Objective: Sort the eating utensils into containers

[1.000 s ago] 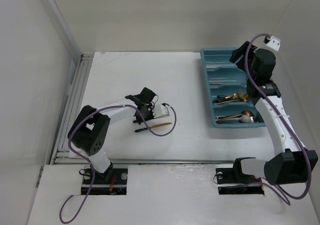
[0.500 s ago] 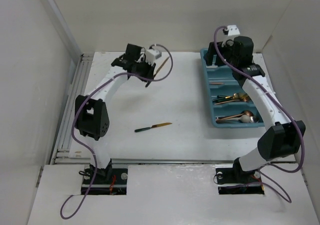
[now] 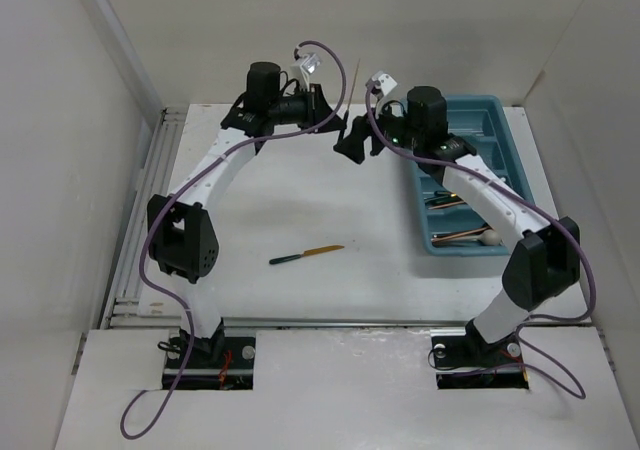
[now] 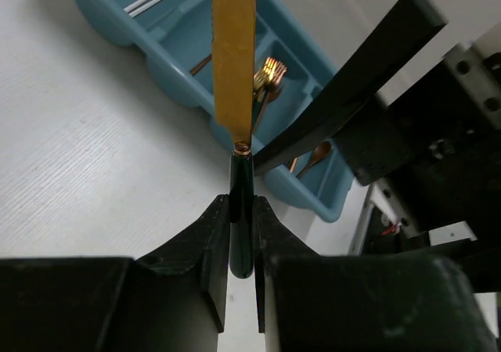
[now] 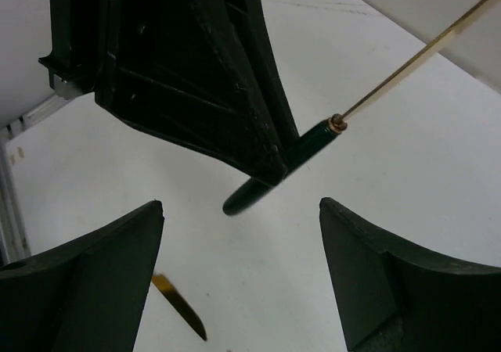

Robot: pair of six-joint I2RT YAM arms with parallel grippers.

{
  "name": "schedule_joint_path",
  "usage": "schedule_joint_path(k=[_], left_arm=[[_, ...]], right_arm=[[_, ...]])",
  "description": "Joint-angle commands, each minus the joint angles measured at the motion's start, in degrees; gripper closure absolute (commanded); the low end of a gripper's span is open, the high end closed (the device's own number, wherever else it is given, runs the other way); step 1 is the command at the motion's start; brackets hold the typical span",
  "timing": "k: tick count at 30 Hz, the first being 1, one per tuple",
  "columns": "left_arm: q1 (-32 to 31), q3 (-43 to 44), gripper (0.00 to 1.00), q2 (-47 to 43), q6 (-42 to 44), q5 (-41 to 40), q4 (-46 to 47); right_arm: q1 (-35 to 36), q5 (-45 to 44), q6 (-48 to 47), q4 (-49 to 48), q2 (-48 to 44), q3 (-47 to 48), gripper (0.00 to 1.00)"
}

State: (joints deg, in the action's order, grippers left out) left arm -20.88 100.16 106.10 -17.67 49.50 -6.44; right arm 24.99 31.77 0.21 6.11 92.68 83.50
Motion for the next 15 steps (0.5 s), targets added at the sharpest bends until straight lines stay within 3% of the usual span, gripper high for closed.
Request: schedule_joint_path(k=[1,8,11,15], left_arm=[[0.1,-0.1,1.0,-2.1,-8.8,3.8,9.8],[0.1,-1.5,1.0,-2.7,-12.4,3.8,12.9],[0.1,-3.6,1.0,-3.9,-13.4,4.4,13.6],[0.1,-4.8,1.0,-3.9,-14.0,4.4,14.1]], right_arm=[[-0.6,4.6,3.6,-9.4,0.9,1.7,0.15],[-1.2,3.7,9.3,-14.0,3.4,1.7,0.23],[-1.7,3.2,11.8,-16.1,3.4,1.0,0.46],[-1.7,4.5,13.9,-19.2,4.6,1.0,0.85]])
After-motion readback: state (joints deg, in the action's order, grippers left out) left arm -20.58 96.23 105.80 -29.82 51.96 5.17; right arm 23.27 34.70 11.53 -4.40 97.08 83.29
